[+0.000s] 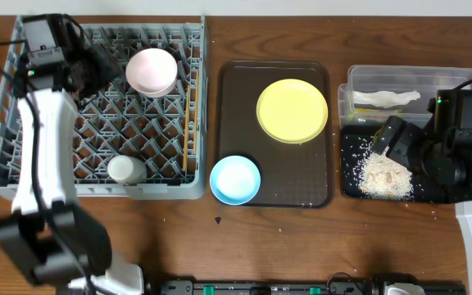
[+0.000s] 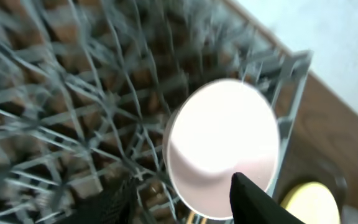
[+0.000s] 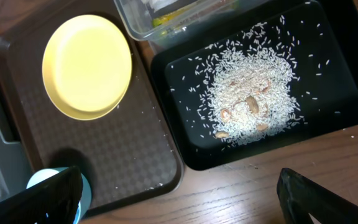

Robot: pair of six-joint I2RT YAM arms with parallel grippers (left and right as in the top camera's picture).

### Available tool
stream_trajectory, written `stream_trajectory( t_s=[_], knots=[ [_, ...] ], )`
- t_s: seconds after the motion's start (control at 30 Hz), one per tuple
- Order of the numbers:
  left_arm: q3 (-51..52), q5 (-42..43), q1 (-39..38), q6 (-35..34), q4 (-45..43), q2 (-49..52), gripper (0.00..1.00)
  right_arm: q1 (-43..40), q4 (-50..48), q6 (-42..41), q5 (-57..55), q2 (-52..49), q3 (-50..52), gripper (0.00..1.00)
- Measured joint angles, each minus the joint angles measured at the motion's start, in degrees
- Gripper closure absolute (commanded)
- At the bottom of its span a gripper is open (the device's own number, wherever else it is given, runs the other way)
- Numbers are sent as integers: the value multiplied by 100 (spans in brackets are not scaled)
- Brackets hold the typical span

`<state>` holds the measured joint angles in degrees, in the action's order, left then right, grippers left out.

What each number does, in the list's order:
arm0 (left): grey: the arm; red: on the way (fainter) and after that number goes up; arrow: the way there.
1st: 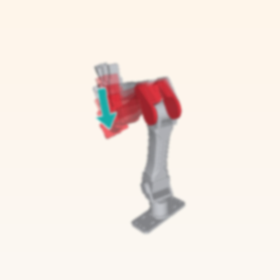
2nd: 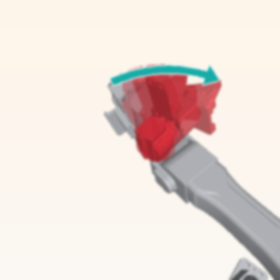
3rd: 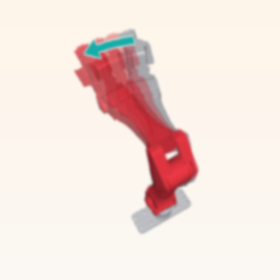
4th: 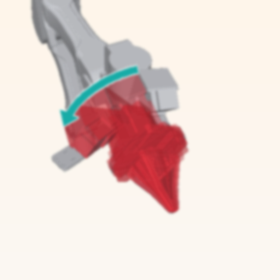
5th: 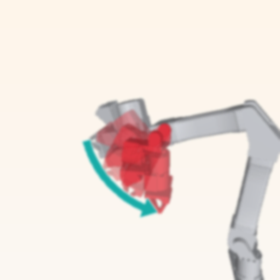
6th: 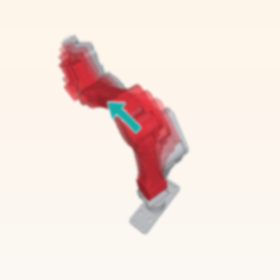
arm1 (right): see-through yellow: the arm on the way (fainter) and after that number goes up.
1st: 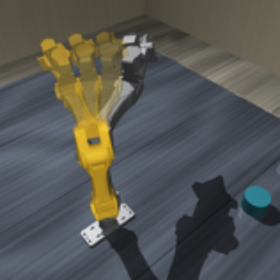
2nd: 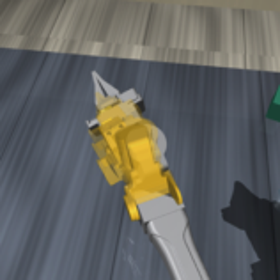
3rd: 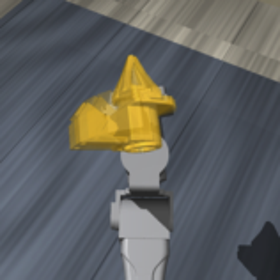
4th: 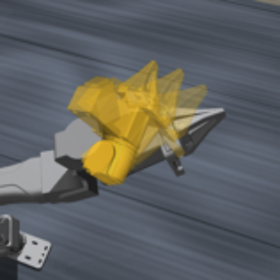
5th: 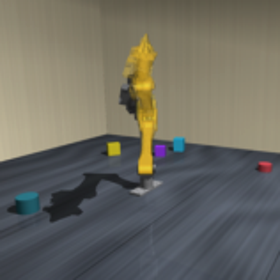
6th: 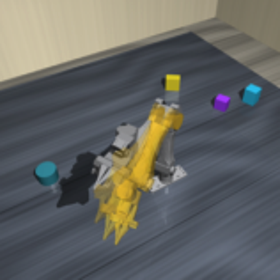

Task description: Sort waste into correct bins and load items into the dishwasher

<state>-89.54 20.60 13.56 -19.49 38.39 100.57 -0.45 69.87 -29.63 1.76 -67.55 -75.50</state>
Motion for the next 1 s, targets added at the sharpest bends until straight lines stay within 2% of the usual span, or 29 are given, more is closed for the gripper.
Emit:
stream_trajectory(
  t_s=[0.07,0.2,0.33,0.47,0.57,0.87,1.0],
  knots=[
    [31,372,44,39,13,302,47,0,0,0,0,0,0,2],
    [37,876,9,223,7,634,46,0,0,0,0,0,0,3],
    [37,1062,-79,326,-11,848,52,0,0,0,0,2,0,3],
    [37,1117,-136,382,17,1182,68,0,2,0,0,0,0,3],
    [37,1121,-140,393,15,1320,92,0,2,0,0,0,0,3],
    [37,957,-142,428,289,1233,93,0,4,0,-2,0,0,3],
    [39,179,-227,431,835,750,92,0,-2,2,0,0,0,3]
  ],
)
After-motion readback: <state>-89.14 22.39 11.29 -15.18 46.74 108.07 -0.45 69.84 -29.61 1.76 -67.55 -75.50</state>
